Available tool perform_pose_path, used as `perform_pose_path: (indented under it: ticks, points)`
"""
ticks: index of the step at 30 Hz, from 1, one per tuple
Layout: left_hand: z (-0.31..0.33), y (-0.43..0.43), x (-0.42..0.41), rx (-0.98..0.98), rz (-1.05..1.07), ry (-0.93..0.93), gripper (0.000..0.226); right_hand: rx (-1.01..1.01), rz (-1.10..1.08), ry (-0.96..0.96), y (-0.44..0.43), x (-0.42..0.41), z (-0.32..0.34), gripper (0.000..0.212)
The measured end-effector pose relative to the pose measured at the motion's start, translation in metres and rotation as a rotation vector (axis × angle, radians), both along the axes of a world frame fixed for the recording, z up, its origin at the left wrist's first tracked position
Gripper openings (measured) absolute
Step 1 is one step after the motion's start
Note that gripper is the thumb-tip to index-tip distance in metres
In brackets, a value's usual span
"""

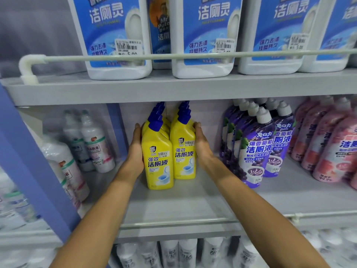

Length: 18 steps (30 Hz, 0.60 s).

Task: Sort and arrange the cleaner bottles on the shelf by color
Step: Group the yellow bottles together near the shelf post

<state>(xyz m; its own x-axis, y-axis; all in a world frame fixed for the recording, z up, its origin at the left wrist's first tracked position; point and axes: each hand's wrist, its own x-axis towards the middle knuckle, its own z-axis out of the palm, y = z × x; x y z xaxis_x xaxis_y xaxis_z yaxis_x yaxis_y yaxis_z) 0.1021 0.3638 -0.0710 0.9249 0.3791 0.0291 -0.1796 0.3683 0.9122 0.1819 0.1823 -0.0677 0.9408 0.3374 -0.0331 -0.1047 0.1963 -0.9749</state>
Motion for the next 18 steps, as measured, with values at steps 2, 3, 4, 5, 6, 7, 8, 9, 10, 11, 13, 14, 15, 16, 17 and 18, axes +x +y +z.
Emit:
perform_pose_path:
  ticks: [2, 3, 4, 5, 6, 7, 8, 9, 10, 11, 13, 14, 15, 16, 17, 18]
  points:
    - [0.001, 0.0, 0.0, -0.008, -0.006, -0.006, 0.069, 0.008, 0.015, 0.003, 0.0, -0.001, 0.001, 0.054]
    - [0.001, 0.0, -0.001, -0.008, -0.012, -0.006, 0.069, 0.01, 0.022, 0.001, -0.001, -0.001, 0.001, 0.052]
    - [0.0, 0.0, -0.001, -0.009, -0.018, -0.008, 0.07, 0.017, 0.024, 0.002, -0.002, -0.001, 0.0, 0.051]
    - [0.0, 0.0, -0.001, -0.008, -0.022, -0.01, 0.07, 0.014, 0.028, 0.001, -0.002, 0.0, -0.001, 0.049]
    - [-0.001, 0.0, -0.001, -0.009, -0.023, -0.013, 0.071, 0.015, 0.027, 0.007, -0.002, -0.002, 0.001, 0.047]
    - [-0.001, 0.0, -0.001, -0.012, -0.026, -0.016, 0.07, 0.01, 0.024, 0.014, -0.002, -0.003, 0.003, 0.046]
    - [-0.001, 0.0, 0.0, -0.01, -0.023, -0.02, 0.07, 0.006, 0.018, 0.025, -0.002, -0.003, 0.004, 0.046]
    - [-0.002, 0.0, -0.001, -0.004, -0.017, -0.024, 0.069, -0.003, 0.01, 0.031, -0.002, -0.002, 0.004, 0.045]
    - [-0.002, 0.0, 0.0, 0.004, -0.012, -0.025, 0.068, 0.008, 0.008, 0.037, -0.002, -0.003, 0.006, 0.045]
    - [-0.002, 0.0, -0.001, 0.015, -0.013, -0.025, 0.068, 0.009, 0.003, 0.027, -0.002, -0.004, 0.008, 0.046]
    - [0.002, -0.003, -0.005, 0.04, -0.013, -0.021, 0.067, -0.018, -0.015, -0.01, -0.003, -0.004, 0.008, 0.046]
    - [0.004, -0.005, -0.007, 0.053, -0.01, -0.017, 0.066, -0.035, -0.007, -0.021, -0.002, -0.006, 0.009, 0.046]
    - [0.007, -0.007, -0.01, 0.064, -0.008, -0.017, 0.066, -0.059, -0.006, -0.044, -0.002, -0.009, 0.01, 0.047]
    - [0.009, -0.008, -0.015, 0.082, -0.017, -0.025, 0.065, -0.087, -0.017, -0.077, -0.003, -0.008, 0.008, 0.049]
    - [0.01, -0.01, -0.021, 0.113, -0.031, -0.039, 0.064, -0.115, -0.022, -0.12, -0.005, -0.007, 0.006, 0.055]
    - [0.009, -0.013, -0.029, 0.16, -0.041, -0.058, 0.061, -0.154, -0.016, -0.174, -0.009, -0.007, 0.002, 0.065]
